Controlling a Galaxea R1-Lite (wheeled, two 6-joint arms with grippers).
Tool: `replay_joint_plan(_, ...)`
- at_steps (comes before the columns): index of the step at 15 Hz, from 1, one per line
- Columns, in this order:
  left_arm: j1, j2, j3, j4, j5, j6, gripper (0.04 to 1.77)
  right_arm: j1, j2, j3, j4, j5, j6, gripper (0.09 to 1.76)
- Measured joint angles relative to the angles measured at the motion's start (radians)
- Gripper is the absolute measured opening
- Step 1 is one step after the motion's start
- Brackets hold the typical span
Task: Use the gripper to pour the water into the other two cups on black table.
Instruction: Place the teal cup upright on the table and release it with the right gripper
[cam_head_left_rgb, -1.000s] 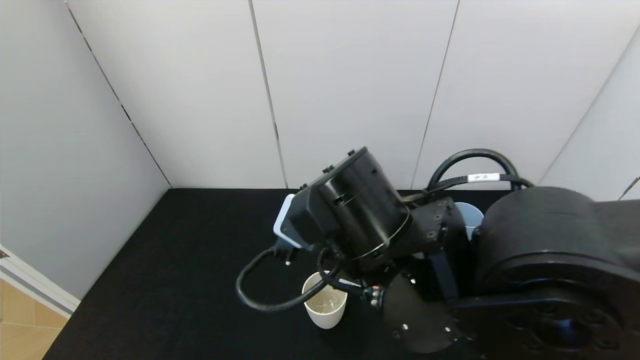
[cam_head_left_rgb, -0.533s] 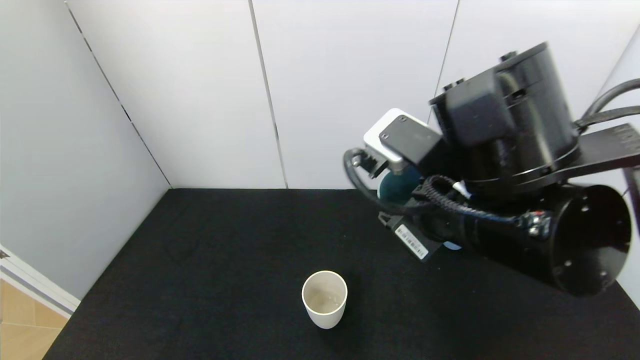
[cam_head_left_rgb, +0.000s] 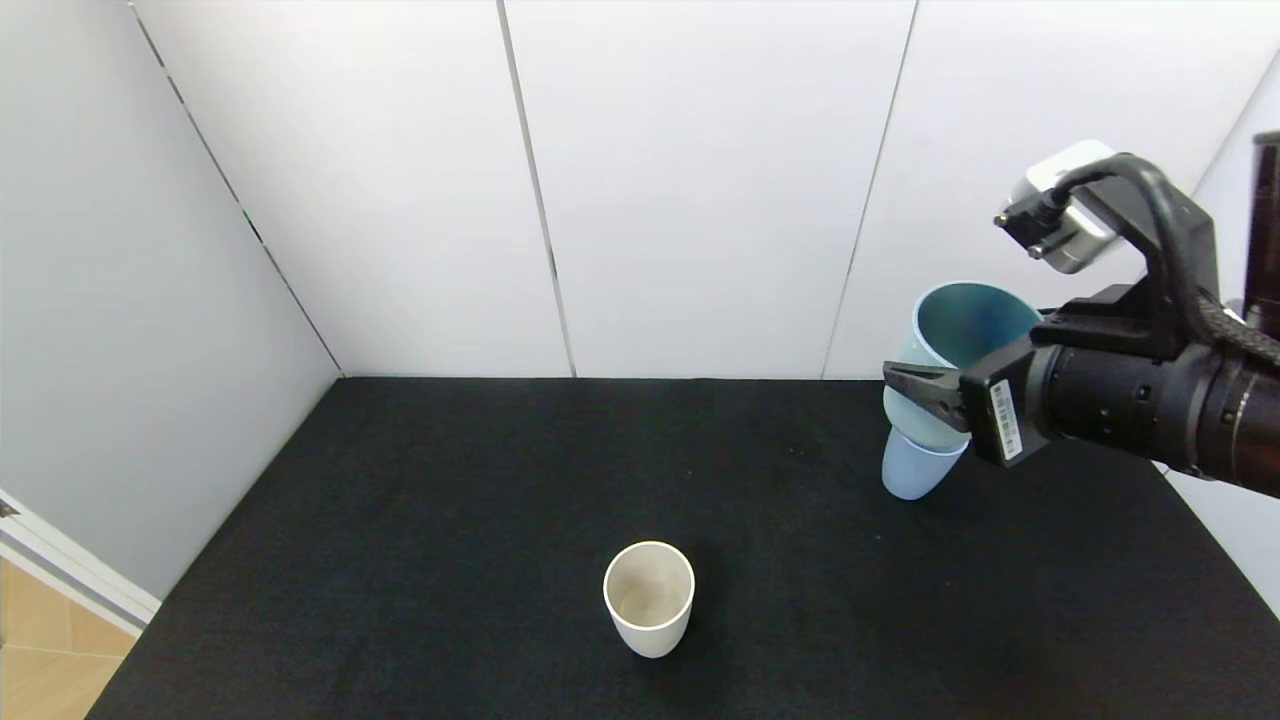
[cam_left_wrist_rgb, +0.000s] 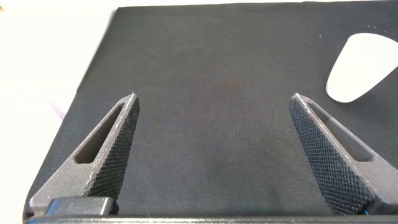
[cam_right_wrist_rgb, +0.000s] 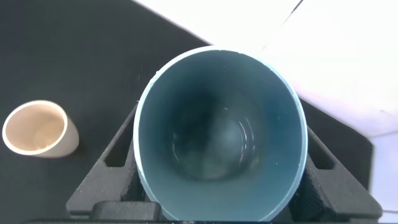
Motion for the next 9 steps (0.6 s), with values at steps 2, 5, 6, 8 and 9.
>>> replay_joint_plan(2,0.0,0.0,0.0,0.0,0.0,0.0,1.72,-0.081,-0.031,0.121,-0.143,0.079,0.003,1.23)
replay_joint_plan(5,0.0,0.0,0.0,0.0,0.0,0.0,1.72,-0.176,-0.05,0.245,-0.279,0.161,0.057,1.23)
replay_joint_plan(6,0.0,0.0,0.0,0.0,0.0,0.0,1.72,-0.201,-0.047,0.271,-0.309,0.186,0.085,1.23)
replay_joint_plan(8,0.0,0.0,0.0,0.0,0.0,0.0,1.72,-0.247,-0.026,0.316,-0.383,0.223,0.131,1.23)
replay_joint_plan(9,0.0,0.0,0.0,0.0,0.0,0.0,1.72,-0.262,-0.012,0.336,-0.417,0.234,0.139,1.23)
